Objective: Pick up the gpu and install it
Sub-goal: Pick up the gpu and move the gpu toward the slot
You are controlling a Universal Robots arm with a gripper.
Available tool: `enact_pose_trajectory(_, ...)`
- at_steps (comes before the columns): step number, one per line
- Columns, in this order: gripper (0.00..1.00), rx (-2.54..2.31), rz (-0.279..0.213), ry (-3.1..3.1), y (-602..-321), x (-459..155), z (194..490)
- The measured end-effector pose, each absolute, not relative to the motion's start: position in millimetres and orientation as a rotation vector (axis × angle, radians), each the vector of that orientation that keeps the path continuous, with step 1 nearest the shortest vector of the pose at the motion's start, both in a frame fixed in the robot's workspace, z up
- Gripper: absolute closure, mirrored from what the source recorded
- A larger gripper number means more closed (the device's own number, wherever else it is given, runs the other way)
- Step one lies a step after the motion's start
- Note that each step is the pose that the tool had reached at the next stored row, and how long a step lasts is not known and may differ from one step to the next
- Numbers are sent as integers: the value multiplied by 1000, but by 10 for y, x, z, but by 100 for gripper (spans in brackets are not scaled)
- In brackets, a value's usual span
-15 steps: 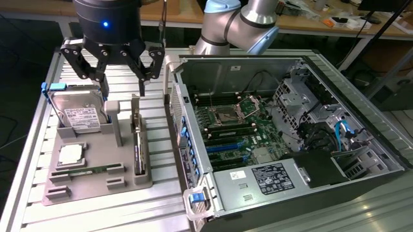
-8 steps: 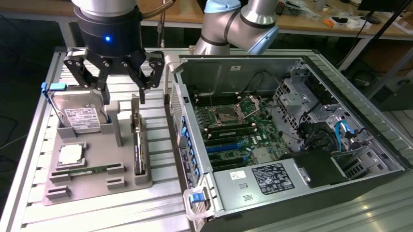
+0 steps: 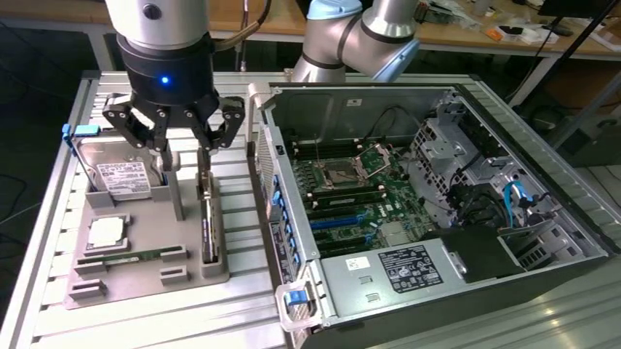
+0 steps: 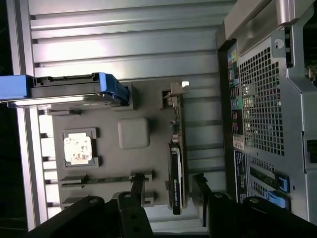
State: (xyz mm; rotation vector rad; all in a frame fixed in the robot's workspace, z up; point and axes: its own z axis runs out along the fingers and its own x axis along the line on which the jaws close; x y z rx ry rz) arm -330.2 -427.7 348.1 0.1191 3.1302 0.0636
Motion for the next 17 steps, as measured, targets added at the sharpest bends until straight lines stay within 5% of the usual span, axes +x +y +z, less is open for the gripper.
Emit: enact_pose_trajectory(17,49,4,57,3156,-4339,-3173,3202)
